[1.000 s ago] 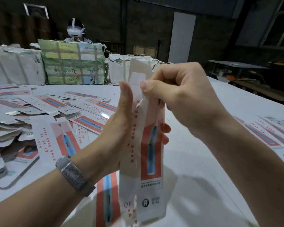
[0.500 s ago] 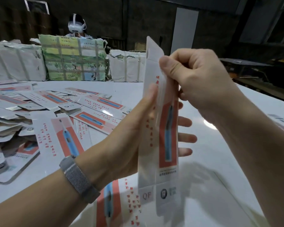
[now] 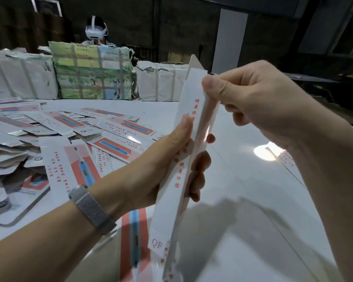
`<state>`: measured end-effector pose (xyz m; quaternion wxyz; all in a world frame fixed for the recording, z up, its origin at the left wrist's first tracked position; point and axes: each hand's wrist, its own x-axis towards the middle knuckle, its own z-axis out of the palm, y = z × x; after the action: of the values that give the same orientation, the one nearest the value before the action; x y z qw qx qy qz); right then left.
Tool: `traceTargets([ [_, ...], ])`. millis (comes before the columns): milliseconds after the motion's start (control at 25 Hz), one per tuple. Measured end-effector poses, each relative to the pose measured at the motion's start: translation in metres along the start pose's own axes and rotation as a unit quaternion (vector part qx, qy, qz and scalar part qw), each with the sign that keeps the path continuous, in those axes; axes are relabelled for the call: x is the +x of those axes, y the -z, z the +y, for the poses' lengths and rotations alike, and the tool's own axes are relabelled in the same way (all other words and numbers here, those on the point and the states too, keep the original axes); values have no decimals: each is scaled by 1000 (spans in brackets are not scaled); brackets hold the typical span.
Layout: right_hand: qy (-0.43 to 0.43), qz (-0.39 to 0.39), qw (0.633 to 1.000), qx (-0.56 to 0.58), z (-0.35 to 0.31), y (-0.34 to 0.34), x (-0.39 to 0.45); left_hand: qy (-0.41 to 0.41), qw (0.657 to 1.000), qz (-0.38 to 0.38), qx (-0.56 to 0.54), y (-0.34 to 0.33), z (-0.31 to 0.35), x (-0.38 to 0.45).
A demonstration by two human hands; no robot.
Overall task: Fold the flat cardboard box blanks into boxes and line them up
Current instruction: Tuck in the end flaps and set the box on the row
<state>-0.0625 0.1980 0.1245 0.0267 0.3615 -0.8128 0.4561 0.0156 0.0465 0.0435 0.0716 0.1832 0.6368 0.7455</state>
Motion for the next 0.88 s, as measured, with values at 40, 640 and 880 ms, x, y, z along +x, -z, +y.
traceTargets([
  [40,12,13,1000,12,1,-3,0,2,1000,16,0,1,-4,6],
  [640,-5,86,965,246,25,-69,0,-10,994,57,-89,29,-8,21],
  [880,31,155,962,224,26,-80,-2,-140,927,310,158,19,-4,30],
])
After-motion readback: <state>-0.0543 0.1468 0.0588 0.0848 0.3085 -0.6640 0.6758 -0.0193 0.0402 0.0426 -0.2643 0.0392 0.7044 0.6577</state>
